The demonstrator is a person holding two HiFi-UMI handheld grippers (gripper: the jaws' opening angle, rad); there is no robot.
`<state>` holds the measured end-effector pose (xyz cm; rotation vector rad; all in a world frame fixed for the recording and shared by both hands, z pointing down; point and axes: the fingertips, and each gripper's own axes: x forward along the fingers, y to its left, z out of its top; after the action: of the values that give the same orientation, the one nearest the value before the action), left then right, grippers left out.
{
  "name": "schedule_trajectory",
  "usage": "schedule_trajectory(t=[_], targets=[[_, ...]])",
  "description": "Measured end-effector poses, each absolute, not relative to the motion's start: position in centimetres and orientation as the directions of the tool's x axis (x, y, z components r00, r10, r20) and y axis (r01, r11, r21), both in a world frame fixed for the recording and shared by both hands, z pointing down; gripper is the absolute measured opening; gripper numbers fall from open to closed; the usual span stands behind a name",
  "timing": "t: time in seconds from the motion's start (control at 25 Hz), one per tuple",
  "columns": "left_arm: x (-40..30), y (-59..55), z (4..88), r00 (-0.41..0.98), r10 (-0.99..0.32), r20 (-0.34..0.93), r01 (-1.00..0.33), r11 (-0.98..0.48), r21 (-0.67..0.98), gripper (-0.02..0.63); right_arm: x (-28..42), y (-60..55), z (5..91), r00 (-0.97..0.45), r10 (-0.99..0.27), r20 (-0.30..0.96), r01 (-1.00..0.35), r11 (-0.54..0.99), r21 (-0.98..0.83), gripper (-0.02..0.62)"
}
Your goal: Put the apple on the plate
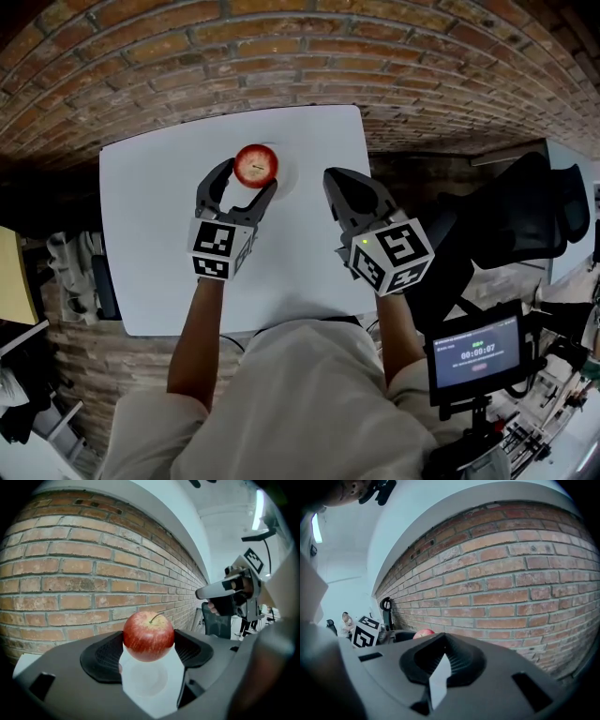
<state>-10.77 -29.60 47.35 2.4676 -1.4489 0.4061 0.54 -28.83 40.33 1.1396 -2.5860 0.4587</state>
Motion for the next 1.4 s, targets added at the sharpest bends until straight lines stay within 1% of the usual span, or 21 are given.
schedule_trajectory(t=[0.76,1.4], targets=[[-10.8,-32.1,54.4,0.495,-0.763,0.416,-0.864,-0.484,0.140,0.348,0.3,-31.3,43.8,-0.633,-0.643,0.432,-0.763,0.614,-0.204,0.003],[-10.7,-32.7,58.9,0.488,-0.728,0.482,-0.866,-0.473,0.163,0.348,0.6,-31.2,45.1,-0.624,-0.638,0.452,-0.769,0.604,-0.209,0.003]])
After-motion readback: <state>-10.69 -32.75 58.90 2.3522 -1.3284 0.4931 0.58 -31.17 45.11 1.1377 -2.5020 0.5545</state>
